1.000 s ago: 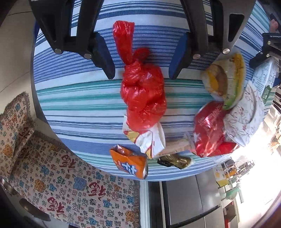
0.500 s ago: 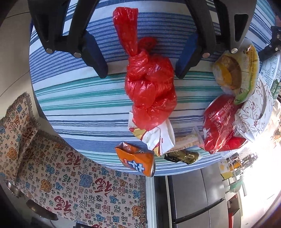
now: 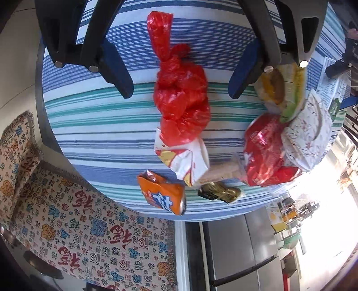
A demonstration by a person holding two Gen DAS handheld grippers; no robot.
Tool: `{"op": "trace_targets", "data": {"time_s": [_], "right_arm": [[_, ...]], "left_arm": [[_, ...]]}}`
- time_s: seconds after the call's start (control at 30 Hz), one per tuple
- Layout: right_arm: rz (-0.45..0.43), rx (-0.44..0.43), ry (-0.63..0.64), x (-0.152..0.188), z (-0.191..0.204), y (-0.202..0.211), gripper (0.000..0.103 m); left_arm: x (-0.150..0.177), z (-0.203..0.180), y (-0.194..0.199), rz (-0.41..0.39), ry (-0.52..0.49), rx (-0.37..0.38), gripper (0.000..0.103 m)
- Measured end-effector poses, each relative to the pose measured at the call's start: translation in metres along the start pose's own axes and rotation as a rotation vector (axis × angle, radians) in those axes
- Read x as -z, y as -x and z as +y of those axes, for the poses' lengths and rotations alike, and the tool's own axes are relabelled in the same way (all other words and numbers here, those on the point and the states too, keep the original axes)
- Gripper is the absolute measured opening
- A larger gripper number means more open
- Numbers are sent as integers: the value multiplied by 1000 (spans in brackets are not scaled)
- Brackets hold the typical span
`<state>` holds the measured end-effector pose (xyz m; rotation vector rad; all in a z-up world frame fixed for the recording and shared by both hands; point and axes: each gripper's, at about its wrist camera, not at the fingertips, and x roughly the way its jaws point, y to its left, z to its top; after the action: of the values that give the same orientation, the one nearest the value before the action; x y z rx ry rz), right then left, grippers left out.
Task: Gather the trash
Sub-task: 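Move the left tool to the milk carton while the right tool approaches the red bag, then grasp the milk carton with the left tool while the right tool grasps the red bag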
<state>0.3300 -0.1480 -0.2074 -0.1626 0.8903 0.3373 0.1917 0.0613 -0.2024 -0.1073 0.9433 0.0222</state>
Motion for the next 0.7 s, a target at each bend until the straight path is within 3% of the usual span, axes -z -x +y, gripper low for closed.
{"op": "trace_targets", "data": {"time_s": [0.03, 0.07, 0.1, 0.13, 0.17, 0.27, 0.5, 0.7], "right_arm": [[4, -4, 7, -2, 3, -1, 87], [26, -8, 13, -2, 5, -5, 76], [54, -2, 15, -2, 5, -10, 66], [72, 3, 13, -1, 5, -13, 41], [67, -5, -1, -1, 3, -12, 42], [42, -37, -41, 0, -4, 4, 41], [-4, -67, -93, 22, -28, 47, 41], [-38, -72, -189, 47, -70, 83, 41]], "left_arm": [[-2, -1, -1, 6, -5, 6, 100], [-4, -3, -2, 11, -14, 7, 98], [-5, -5, -3, 19, -24, 8, 88], [-6, -7, -4, 31, -31, 14, 72], [-6, -8, -5, 43, -36, 23, 63], [-8, -10, 0, 28, -35, 9, 53], [9, 3, 32, -13, -6, 17, 52], [12, -12, 67, -84, 8, 89, 52]]}}
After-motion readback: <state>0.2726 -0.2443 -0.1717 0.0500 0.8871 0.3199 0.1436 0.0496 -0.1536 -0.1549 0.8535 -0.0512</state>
